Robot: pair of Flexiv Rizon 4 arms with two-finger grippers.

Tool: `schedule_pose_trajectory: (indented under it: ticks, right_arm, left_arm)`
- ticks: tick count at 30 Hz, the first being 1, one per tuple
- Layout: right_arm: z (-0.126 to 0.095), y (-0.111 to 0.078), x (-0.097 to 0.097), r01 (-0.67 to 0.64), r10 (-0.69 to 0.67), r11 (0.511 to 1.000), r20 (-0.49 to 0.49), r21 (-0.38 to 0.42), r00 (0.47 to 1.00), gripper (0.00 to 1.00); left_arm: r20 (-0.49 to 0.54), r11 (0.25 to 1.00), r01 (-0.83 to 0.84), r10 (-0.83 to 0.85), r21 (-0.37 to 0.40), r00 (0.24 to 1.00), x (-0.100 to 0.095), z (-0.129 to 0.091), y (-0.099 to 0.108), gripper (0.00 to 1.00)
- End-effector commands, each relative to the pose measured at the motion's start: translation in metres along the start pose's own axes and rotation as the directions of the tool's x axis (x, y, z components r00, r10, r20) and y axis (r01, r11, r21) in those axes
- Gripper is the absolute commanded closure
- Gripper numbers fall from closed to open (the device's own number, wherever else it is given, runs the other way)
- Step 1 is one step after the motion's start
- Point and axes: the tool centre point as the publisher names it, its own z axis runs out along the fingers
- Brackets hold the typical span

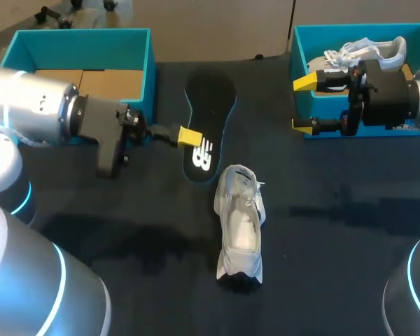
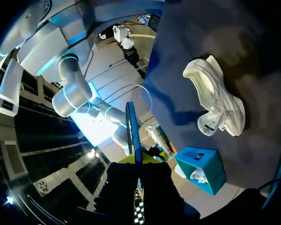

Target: Take the shoe out of the shoebox, open the shoe tongue, remove and reinsert the insole, then place the shoe into the shoebox

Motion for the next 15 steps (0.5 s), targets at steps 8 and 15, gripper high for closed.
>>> schedule_pose_trajectory:
  ticks: [8,15]
  right_arm:
    - [0.002,0.001,-0.001,0.000,0.000,1.000,0.000,-0.001,1.000,0.00]
    - [0.002,0.001,-0.001,0.000,0.000,1.000,0.000,-0.001,1.000,0.00]
  left_arm:
    - [0.029,1.000,-0.001,0.001,-0.001,1.000,0.025,0.010,0.009,1.00]
    - [0.031,1.000,0.006,-0.006,-0.003,1.000,0.028,0.009,0.012,1.00]
